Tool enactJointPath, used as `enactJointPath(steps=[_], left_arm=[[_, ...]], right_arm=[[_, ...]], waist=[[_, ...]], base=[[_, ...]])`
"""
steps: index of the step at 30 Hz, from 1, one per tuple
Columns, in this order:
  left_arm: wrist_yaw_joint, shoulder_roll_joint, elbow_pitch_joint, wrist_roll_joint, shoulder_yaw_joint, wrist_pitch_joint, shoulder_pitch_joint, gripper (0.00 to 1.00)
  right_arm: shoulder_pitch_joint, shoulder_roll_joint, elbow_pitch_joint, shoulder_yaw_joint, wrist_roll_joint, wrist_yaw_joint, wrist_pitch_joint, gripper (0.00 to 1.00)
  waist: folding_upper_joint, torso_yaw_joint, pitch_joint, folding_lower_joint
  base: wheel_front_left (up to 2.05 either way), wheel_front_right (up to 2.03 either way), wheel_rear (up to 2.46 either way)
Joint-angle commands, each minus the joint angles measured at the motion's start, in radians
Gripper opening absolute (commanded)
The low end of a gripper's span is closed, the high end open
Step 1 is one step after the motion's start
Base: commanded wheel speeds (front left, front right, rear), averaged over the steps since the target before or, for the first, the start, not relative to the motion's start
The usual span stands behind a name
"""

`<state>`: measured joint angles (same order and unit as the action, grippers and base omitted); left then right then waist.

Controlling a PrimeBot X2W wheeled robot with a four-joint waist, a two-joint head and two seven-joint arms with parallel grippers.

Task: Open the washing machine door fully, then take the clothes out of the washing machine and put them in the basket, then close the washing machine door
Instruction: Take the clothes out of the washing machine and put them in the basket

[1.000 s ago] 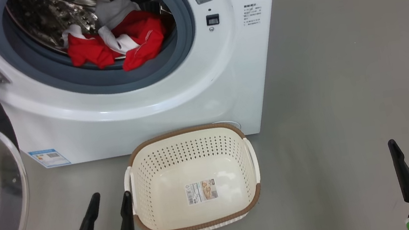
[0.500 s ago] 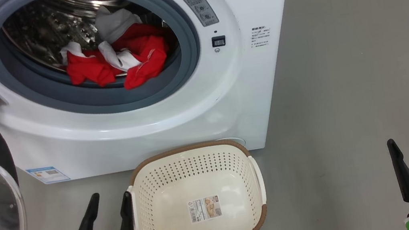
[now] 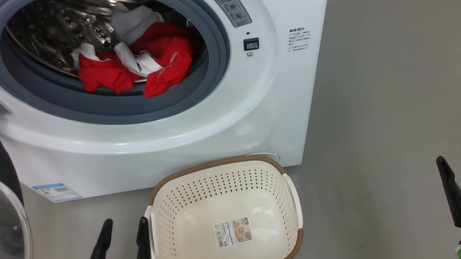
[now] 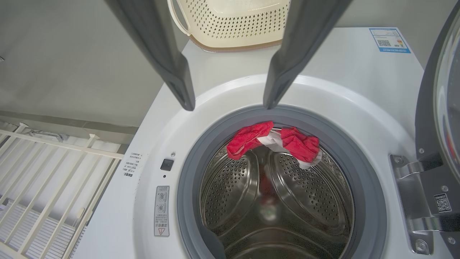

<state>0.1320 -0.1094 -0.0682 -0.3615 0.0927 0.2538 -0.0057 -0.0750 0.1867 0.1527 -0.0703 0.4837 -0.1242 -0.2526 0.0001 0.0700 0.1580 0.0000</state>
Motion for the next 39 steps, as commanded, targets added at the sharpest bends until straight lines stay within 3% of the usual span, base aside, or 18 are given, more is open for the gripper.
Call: enactJointPath(steps=[1, 18, 39], left_arm=[[-0.001, -0.008, 0.019, 0.005, -0.036, 0.008, -0.036, 1.0], [-0.001, -0.018, -0.042, -0.004, 0.008, 0.008, -0.135, 1.0], [-0.001, -0.127, -0.543, -0.056, 0.167, 0.008, -0.731, 1.0]], right_arm=[[0.028, 0.021, -0.028, 0.021, -0.003, -0.007, -0.009, 1.0], [0.061, 0.016, -0.03, 0.031, -0.003, -0.007, -0.009, 1.0], [0.187, -0.012, -0.036, 0.09, -0.005, -0.007, -0.009, 1.0]], waist=[[-0.0001, 0.0, 0.001, 0.0], [-0.0001, -0.008, 0.056, 0.0], [-0.0001, -0.106, 0.266, 0.0]], base=[[0.0, 0.0, 0.0], [0.0, 0.0, 0.0], [0.0, 0.0, 0.0]])
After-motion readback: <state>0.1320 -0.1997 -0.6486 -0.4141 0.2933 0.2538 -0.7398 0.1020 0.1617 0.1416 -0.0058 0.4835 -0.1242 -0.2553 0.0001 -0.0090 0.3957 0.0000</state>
